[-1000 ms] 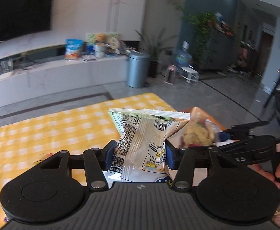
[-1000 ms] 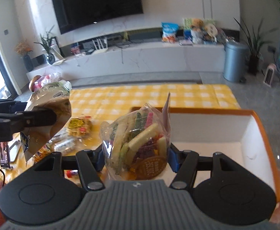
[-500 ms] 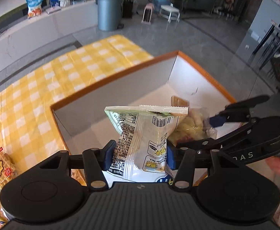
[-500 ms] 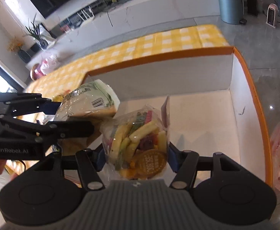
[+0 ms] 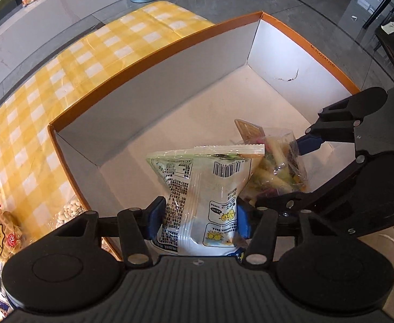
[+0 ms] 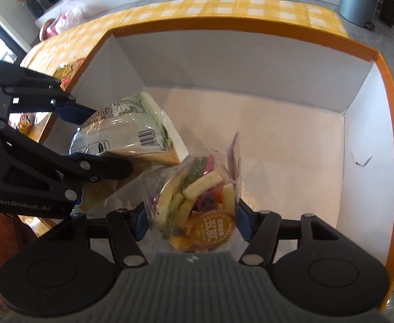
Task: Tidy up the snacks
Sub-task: 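Carry both bags over the orange box and open both tools to drop them inside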
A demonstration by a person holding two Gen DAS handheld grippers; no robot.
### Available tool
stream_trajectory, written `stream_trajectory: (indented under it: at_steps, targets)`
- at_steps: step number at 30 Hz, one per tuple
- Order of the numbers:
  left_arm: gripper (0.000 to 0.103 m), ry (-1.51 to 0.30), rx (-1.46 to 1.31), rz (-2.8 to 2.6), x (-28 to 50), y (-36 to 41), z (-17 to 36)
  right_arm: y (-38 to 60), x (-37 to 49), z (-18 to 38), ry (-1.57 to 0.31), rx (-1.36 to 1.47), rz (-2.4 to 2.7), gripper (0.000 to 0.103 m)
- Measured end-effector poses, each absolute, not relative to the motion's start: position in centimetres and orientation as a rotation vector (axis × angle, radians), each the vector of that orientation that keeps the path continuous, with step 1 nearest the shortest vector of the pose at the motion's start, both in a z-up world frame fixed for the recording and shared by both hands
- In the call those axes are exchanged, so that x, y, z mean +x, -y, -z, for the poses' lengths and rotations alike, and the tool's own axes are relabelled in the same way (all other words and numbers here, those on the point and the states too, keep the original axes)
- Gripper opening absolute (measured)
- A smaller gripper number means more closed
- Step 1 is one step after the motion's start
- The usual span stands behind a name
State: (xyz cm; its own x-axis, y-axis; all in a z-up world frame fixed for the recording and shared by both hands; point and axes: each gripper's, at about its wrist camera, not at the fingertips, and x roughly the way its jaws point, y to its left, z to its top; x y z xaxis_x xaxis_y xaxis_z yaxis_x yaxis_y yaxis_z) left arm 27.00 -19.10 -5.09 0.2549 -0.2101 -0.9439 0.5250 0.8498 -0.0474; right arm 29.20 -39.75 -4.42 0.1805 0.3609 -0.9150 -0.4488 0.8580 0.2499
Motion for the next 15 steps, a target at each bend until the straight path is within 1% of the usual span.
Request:
stream_trajectory:
  at_steps: [2,3,5,15]
  targets:
    - [0.071,-1.217,0.293,0.509,27.1,18.9,5.0,39.1,29.2,4.3,-1.274,-0.119,-0.579,0.065]
    - [0.072,-1.218,0.29,0.512,27.1,18.9,5.0,38.9,29.3,4.3,-1.279,-0.128,-0.576,0.067]
    - [0.072,-1.211,0.283,0.521,26.8,18.7,4.8,38.5,29.3,4.2,-1.289,-0.137,-0.58,0.069]
    - [0.072,-1.119,0.192,0.549,24.6,16.3,2.1,37.0,27.9,2.8,-1.293,-0.139,-0.578,0.069]
